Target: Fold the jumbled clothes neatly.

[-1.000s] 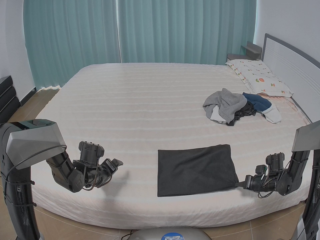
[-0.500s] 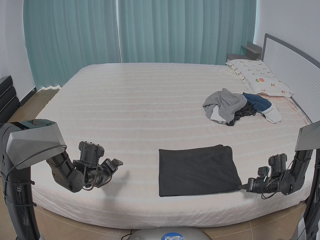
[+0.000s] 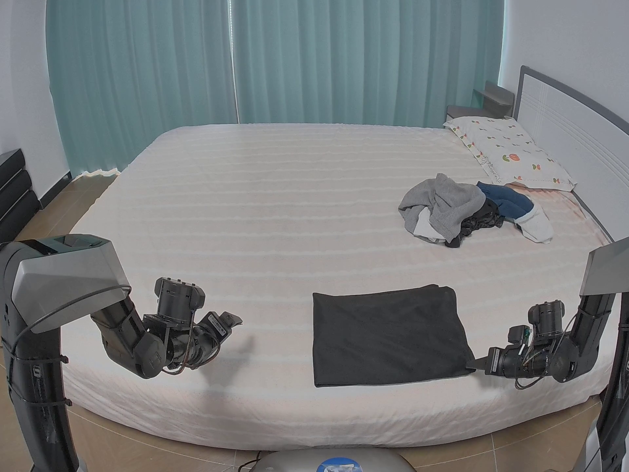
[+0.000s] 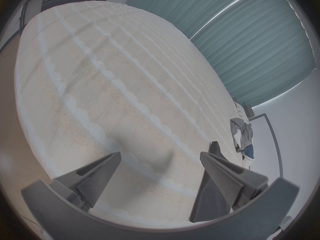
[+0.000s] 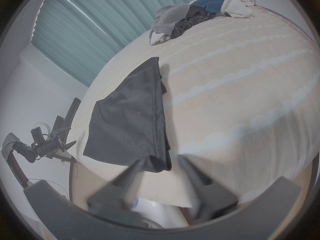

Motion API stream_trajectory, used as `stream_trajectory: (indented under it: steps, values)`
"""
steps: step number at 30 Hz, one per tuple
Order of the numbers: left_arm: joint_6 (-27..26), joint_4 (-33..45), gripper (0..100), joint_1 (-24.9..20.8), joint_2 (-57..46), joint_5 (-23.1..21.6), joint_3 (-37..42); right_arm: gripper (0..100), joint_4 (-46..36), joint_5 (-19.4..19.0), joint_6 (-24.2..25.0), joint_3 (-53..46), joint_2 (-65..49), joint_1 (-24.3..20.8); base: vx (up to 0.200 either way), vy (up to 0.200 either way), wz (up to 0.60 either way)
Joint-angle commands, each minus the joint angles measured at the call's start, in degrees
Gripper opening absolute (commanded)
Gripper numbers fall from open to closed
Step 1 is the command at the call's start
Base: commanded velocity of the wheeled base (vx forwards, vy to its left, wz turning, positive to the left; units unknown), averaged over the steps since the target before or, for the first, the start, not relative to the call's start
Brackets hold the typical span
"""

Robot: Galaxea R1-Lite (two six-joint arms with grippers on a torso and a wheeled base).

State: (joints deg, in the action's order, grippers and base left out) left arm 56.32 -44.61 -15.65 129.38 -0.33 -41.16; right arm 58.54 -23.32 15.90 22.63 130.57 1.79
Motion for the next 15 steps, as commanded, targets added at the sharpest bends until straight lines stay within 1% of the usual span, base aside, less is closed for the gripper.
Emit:
stream_trajectory:
  steps: [1,3,8,9,10,11,12,13,15]
  values:
    - [0.1,0.0,100,0.0,0.1,0.0,-0.1,100,0.3,-0.3,0.8,0.7,-1.8,0.0,0.000,0.000,0.00]
    - [0.1,0.0,100,0.0,0.1,0.0,-0.1,100,0.3,-0.5,1.9,1.3,-3.1,0.2,0.000,0.000,0.00]
    - [0.2,0.1,100,0.0,0.0,0.0,-0.4,100,0.4,-0.4,11.9,5.2,-6.1,1.5,0.000,0.000,0.00]
    - [0.2,0.1,100,0.0,0.0,0.0,-0.5,100,0.4,-0.2,13.0,5.7,-6.1,1.6,0.000,0.000,0.00]
    - [0.2,0.1,100,0.0,0.0,0.0,-0.5,100,0.4,-0.2,13.0,5.7,-6.1,1.6,0.000,0.000,0.00]
    - [0.3,0.0,100,0.0,0.0,0.0,-0.5,100,0.4,-0.1,17.1,7.8,-5.6,1.9,0.000,0.000,0.00]
    - [0.3,0.0,100,0.0,0.0,0.0,-0.5,100,0.4,-0.1,17.5,8.0,-5.6,2.0,0.000,0.000,0.00]
    - [0.3,0.0,100,0.0,0.0,0.0,-0.7,100,0.4,-0.1,20.1,9.6,-5.2,2.4,0.000,0.000,0.00]
    - [0.4,0.1,100,0.0,0.0,0.0,-0.9,100,0.4,-0.2,23.7,11.5,-4.3,3.5,0.000,0.000,0.00]
